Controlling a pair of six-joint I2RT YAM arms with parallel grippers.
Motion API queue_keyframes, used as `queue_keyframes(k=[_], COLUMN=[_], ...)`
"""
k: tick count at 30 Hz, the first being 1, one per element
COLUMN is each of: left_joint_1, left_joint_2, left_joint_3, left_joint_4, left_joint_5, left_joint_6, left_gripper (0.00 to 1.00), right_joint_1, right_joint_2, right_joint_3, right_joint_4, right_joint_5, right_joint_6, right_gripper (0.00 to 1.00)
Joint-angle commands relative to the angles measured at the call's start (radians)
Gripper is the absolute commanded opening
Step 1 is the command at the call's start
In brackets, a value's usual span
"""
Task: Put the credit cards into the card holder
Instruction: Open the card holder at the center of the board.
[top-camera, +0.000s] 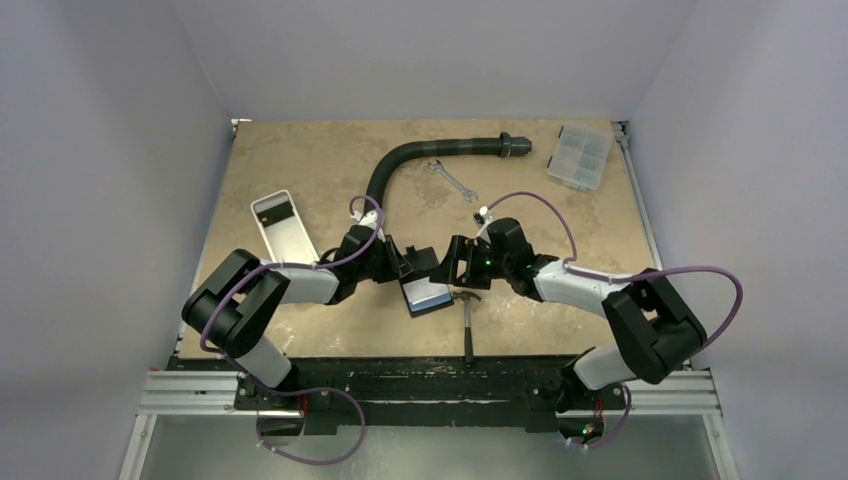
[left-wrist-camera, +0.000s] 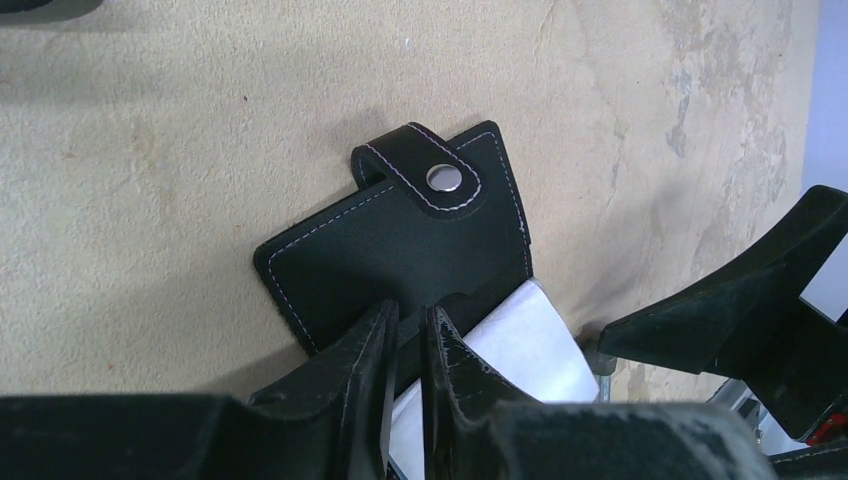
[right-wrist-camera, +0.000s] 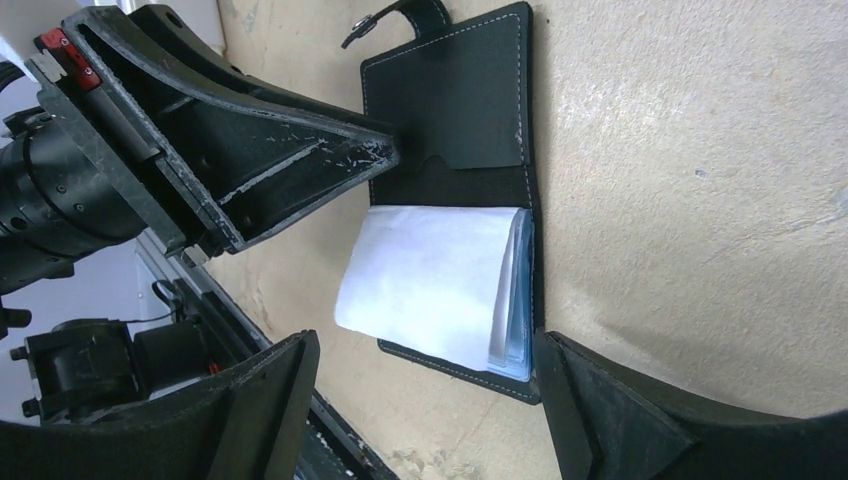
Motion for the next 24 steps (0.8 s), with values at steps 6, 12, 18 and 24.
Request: queue_keyframes(k=[6,12,18,24], left_joint_1=[0.004,0.004,0.003,0.003], left_joint_2=[0.014,0.009,0.016,0.021], left_joint_3=[-0.014,-0.016,-0.011,-0.003], left_joint_4=[-0.019,-0.02,-0.02,-0.016], left_joint_5=[0.042,0.04,0.04,0.045], left_joint_6=[-0.003,0.001,0.01,0.008], left_gripper=[0.18,0.18,0.18,0.17], right_joint_1=[0.015,0.017,0.024,0.026], right_joint_2=[0.064,0.044,-0.008,0.04], right_joint_3=[0.02,0.017,-0.009,-0.039], right_joint_4=[0.094,0.105,0.137,0.306], right_joint_5=[-0.042,-0.06,-0.097,-0.171], right_joint_6=[0.022,0.041,0.089,0.189], right_gripper=[0.84,0.81,0.75,0.7])
